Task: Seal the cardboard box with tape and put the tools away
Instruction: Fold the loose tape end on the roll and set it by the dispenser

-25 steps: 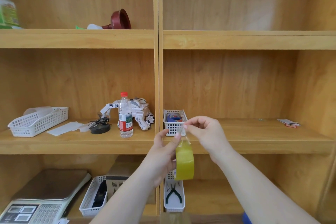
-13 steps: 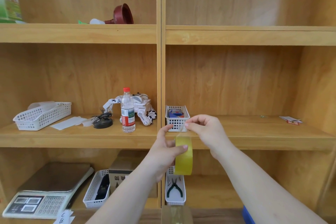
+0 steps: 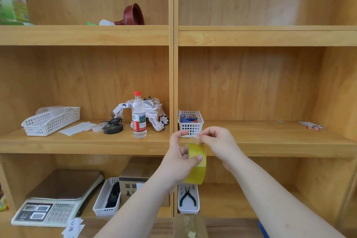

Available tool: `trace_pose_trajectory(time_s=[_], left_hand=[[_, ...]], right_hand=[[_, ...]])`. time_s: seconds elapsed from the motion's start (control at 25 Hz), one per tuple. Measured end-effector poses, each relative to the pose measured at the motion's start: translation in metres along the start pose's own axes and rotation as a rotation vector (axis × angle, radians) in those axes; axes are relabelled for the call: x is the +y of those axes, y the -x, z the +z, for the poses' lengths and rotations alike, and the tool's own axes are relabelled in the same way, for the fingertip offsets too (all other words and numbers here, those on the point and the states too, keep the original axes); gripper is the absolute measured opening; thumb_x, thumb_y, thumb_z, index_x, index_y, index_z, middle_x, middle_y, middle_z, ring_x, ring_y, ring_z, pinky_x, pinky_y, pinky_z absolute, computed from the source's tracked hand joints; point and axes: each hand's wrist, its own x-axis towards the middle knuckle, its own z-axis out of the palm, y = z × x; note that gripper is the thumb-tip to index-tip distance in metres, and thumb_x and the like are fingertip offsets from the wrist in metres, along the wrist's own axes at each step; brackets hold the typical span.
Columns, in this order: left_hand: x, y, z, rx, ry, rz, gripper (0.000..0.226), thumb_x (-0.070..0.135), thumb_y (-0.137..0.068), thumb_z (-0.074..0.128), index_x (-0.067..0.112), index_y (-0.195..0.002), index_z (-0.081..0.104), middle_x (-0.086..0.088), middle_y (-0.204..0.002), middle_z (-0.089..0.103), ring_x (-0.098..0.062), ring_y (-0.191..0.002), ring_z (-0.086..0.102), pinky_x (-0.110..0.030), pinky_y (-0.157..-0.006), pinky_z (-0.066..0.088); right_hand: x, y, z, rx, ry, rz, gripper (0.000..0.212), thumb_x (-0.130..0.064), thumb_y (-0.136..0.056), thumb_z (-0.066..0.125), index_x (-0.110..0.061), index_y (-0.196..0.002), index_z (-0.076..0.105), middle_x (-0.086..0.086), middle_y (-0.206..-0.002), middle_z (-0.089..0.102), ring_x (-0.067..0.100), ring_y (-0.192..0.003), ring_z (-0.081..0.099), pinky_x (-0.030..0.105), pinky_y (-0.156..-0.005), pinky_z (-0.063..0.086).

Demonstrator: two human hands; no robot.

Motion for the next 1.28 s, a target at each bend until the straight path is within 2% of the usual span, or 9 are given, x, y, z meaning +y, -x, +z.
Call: trace_pose_trajectory(time_s=[0.28, 0.36, 0.48, 0.6, 0.8, 0.96, 1.04, 1.16, 1.28], left_hand=[[0.002, 0.006, -0.003, -0.031, -0.065, 0.036, 0.067, 0.005, -0.088, 0.068, 0.041, -0.130, 0.030, -0.004, -0.103, 0.074, -0.020, -0.097, 0.071, -0.040, -0.090, 0.057], [0.000, 0.007, -0.006, -0.042, -0.067, 0.050, 0.070, 0.004, -0.087, 0.068, 0.041, -0.132, 0.029, -0.003, -0.103, 0.074, -0.021, -0.098, 0.070, -0.043, -0.093, 0.055], [-0.003, 0.009, -0.010, -0.076, -0.041, 0.079, 0.073, 0.001, -0.086, 0.068, 0.040, -0.133, 0.029, -0.004, -0.103, 0.075, -0.022, -0.096, 0.071, -0.051, -0.095, 0.053], [-0.004, 0.011, -0.016, -0.107, -0.045, 0.099, 0.073, -0.001, -0.088, 0.065, 0.040, -0.135, 0.028, -0.003, -0.103, 0.075, -0.015, -0.091, 0.068, -0.049, -0.094, 0.053], [-0.009, 0.010, -0.037, -0.215, -0.088, 0.122, 0.075, -0.002, -0.089, 0.063, 0.045, -0.135, 0.026, -0.006, -0.111, 0.072, -0.036, -0.108, 0.063, -0.057, -0.095, 0.050], [-0.013, 0.011, -0.056, -0.329, -0.126, 0.162, 0.076, -0.001, -0.089, 0.061, 0.048, -0.136, 0.027, -0.007, -0.117, 0.070, -0.033, -0.111, 0.064, -0.057, -0.098, 0.049], [-0.015, 0.009, -0.063, -0.355, -0.146, 0.170, 0.075, 0.001, -0.088, 0.062, 0.050, -0.134, 0.030, -0.006, -0.116, 0.070, -0.030, -0.107, 0.065, -0.057, -0.098, 0.049], [-0.019, 0.006, -0.068, -0.310, -0.204, 0.215, 0.073, 0.003, -0.088, 0.065, 0.048, -0.135, 0.032, -0.003, -0.110, 0.072, -0.023, -0.104, 0.067, -0.053, -0.097, 0.051], [-0.024, 0.002, -0.072, -0.120, -0.214, 0.297, 0.069, 0.009, -0.083, 0.074, 0.046, -0.130, 0.041, 0.007, -0.109, 0.072, -0.012, -0.109, 0.065, -0.045, -0.100, 0.050]], right_hand=[[0.002, 0.002, -0.005, -0.064, 0.037, 0.004, 0.007, -0.008, -0.081, 0.072, -0.013, -0.075, 0.071, 0.001, -0.079, 0.066, 0.014, -0.078, 0.059, 0.026, -0.069, 0.042], [0.002, 0.003, -0.005, -0.089, 0.046, 0.020, 0.004, -0.011, -0.082, 0.071, -0.014, -0.079, 0.072, -0.001, -0.081, 0.067, 0.012, -0.077, 0.059, 0.026, -0.070, 0.043], [0.005, 0.004, -0.004, -0.161, 0.009, 0.087, 0.010, -0.016, -0.086, 0.064, -0.019, -0.089, 0.074, -0.002, -0.096, 0.072, 0.014, -0.093, 0.065, 0.035, -0.083, 0.052], [0.008, 0.008, -0.002, -0.203, -0.066, 0.126, 0.015, -0.019, -0.090, 0.061, -0.021, -0.098, 0.073, 0.000, -0.104, 0.073, 0.017, -0.102, 0.066, 0.040, -0.092, 0.054], [0.013, 0.006, 0.001, -0.300, -0.024, 0.071, 0.020, -0.031, -0.087, 0.068, -0.031, -0.107, 0.072, -0.006, -0.111, 0.072, 0.014, -0.108, 0.065, 0.045, -0.100, 0.049], [0.019, 0.005, 0.004, -0.441, 0.021, 0.124, 0.039, -0.051, -0.078, 0.068, -0.034, -0.113, 0.068, -0.004, -0.113, 0.072, 0.018, -0.111, 0.064, 0.048, -0.103, 0.046], [0.022, 0.006, 0.006, -0.436, 0.012, 0.133, 0.036, -0.048, -0.080, 0.069, -0.033, -0.112, 0.069, -0.003, -0.111, 0.073, 0.018, -0.110, 0.065, 0.047, -0.104, 0.046], [0.025, 0.007, 0.011, -0.336, -0.037, 0.122, 0.034, -0.043, -0.078, 0.073, -0.030, -0.110, 0.071, -0.004, -0.110, 0.074, 0.016, -0.109, 0.066, 0.046, -0.103, 0.046], [0.026, 0.010, 0.013, -0.257, -0.085, 0.098, 0.022, -0.032, -0.086, 0.069, -0.028, -0.108, 0.071, -0.005, -0.110, 0.074, 0.014, -0.108, 0.066, 0.040, -0.100, 0.049]])
